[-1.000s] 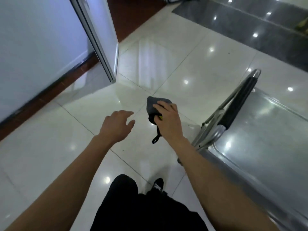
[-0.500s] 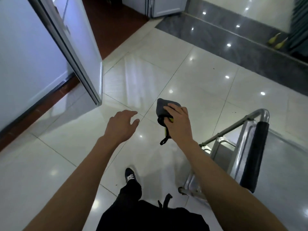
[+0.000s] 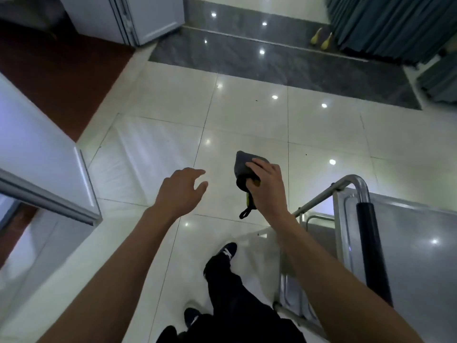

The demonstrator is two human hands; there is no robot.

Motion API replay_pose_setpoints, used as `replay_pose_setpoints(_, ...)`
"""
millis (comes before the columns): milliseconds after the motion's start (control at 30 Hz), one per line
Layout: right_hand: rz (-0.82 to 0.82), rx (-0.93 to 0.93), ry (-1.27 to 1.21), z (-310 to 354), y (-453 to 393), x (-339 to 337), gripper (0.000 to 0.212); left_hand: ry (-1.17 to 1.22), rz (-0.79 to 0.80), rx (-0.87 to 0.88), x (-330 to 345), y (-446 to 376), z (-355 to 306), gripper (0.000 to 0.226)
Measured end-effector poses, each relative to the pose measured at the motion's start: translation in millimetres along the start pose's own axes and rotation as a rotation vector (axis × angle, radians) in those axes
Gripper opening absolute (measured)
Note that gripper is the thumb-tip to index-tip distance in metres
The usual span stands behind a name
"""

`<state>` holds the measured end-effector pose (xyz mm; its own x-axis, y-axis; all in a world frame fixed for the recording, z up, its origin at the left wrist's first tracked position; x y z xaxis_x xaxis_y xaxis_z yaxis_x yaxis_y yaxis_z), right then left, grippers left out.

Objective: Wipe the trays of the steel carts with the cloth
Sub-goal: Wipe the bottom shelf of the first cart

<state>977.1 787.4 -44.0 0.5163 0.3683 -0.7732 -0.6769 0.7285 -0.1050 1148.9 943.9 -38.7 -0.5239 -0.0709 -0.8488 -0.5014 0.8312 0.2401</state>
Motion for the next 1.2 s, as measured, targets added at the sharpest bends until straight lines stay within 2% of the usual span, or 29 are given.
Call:
replay_pose_setpoints(267,-0.037,0.052,0.003,-46,-132,-9,0.042,-0.265,0.059,0.106,-40,-158,-42,0.052)
replay_pose_setpoints(500,-0.117,0.061,0.039,-78,-227,-40,0.041,-0.317,0.051,0.214,-65,-280,-86,0.05)
replay_pose_setpoints(800,-0.208,0.225,0.101,-146,-354,-82,0.041,-0.319,0.12,0.385,-75,-472,-147,0.05)
replay_pose_setpoints(1000,-0.308,0.427,0.105,-207,-381,-128,0.041,-0.384,0.255,0.569,-56,-563,-223,0.052)
replay_pose_setpoints(1100,-0.417,0.496,0.118,-238,-370,-151,0.04,-0.429,0.333,0.692,-26,-589,-277,0.052)
replay_pose_setpoints(1200,-0.423,0.674,0.102,-288,-358,-168,0.041,-0.467,0.422,0.796,14,-611,-338,0.052)
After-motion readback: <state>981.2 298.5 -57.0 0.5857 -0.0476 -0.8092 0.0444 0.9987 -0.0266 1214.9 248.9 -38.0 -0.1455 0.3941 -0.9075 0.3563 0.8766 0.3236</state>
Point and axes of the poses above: each hand's wrist, its own y-axis away from the middle knuckle, its own x-axis out of the palm, z = x × y, the point moved 6 cm from there along -y, towards the middle knuckle, and after that the axes turned 5 degrees about z, right-handed, at the moved point
